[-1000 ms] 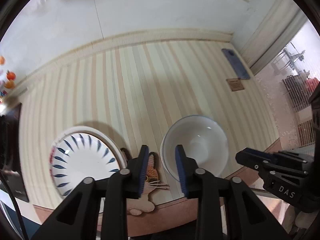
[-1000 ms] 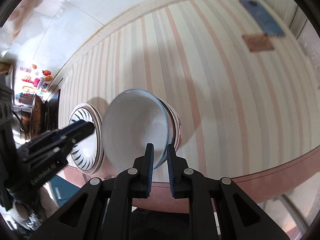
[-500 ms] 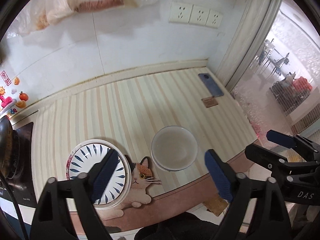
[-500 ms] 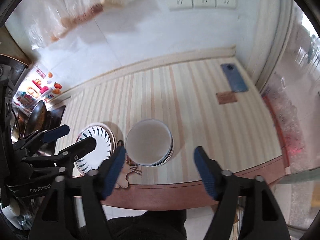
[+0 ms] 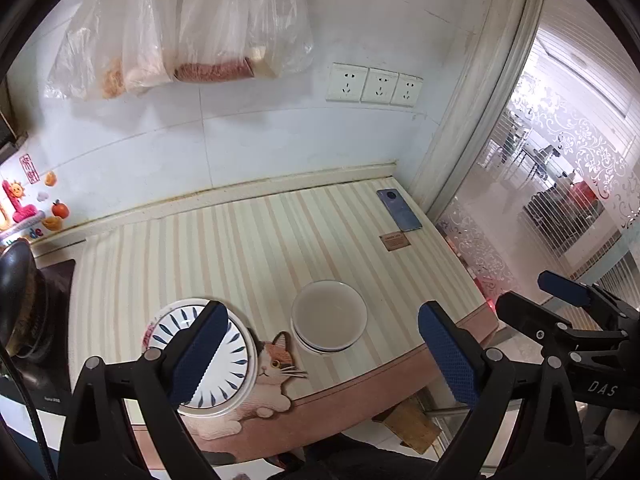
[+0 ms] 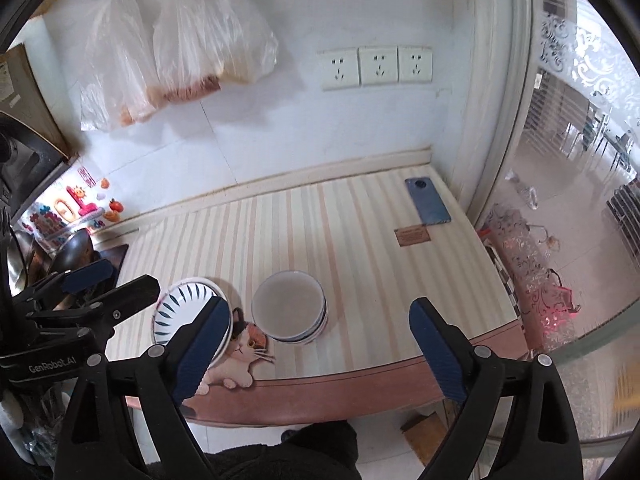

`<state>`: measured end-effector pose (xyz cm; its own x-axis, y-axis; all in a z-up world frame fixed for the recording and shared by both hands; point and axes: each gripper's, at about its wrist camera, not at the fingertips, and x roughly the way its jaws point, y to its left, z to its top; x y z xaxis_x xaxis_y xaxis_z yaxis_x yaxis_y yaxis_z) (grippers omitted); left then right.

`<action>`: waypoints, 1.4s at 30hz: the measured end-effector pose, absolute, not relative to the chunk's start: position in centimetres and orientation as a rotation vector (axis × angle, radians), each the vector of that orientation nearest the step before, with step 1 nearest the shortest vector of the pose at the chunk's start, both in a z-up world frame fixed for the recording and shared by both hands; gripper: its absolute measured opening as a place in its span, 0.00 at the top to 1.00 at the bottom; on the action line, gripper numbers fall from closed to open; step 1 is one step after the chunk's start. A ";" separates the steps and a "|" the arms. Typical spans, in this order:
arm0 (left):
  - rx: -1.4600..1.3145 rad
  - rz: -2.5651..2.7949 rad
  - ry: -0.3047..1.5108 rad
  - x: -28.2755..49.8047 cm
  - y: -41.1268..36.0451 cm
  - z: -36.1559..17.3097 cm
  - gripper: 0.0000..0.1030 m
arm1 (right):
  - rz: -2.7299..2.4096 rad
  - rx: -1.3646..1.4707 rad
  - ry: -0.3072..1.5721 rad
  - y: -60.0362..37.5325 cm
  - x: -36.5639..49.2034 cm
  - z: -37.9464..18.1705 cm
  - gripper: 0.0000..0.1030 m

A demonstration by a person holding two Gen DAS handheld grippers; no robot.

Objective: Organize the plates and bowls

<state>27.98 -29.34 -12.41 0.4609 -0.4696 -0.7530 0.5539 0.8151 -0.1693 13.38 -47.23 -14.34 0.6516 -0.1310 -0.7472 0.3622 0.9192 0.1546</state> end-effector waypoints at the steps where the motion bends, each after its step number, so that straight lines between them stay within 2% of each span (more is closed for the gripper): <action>1: 0.102 -0.637 0.884 27.9 -29.3 -12.3 0.05 | -0.289 0.301 0.812 -47.1 13.2 -14.1 0.09; 8: 0.040 -0.659 0.731 28.0 -28.5 -11.6 0.05 | -0.264 0.346 0.809 -47.4 13.5 -14.3 0.08; 13: 0.017 -0.614 0.743 30.1 -28.1 -13.1 0.05 | -0.227 0.379 0.827 -48.4 15.2 -16.2 0.08; 19: -0.035 -0.512 0.893 35.1 -27.8 -18.8 0.05 | -0.174 0.424 0.902 -49.8 18.8 -21.2 0.08; 22: -0.004 -0.500 0.978 37.5 -28.6 -22.2 0.05 | -0.151 0.473 0.960 -51.1 21.0 -24.8 0.08; 27: -0.103 -0.501 1.135 40.1 -29.2 -28.2 0.05 | -0.128 0.533 1.071 -52.9 24.3 -31.1 0.08; 35: 0.021 -0.605 1.330 41.5 -33.2 -33.5 0.05 | -0.086 0.608 1.229 -54.2 27.7 -39.3 0.08; 42: 0.096 -0.677 1.468 42.3 -35.6 -37.4 0.06 | -0.023 0.666 1.309 -54.3 29.7 -43.4 0.08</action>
<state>42.31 -35.60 -37.43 -0.0450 -0.3614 -0.9313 0.4737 0.8131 -0.3384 29.70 -54.31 -43.37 0.2868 0.3475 -0.8927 0.3783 0.8151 0.4388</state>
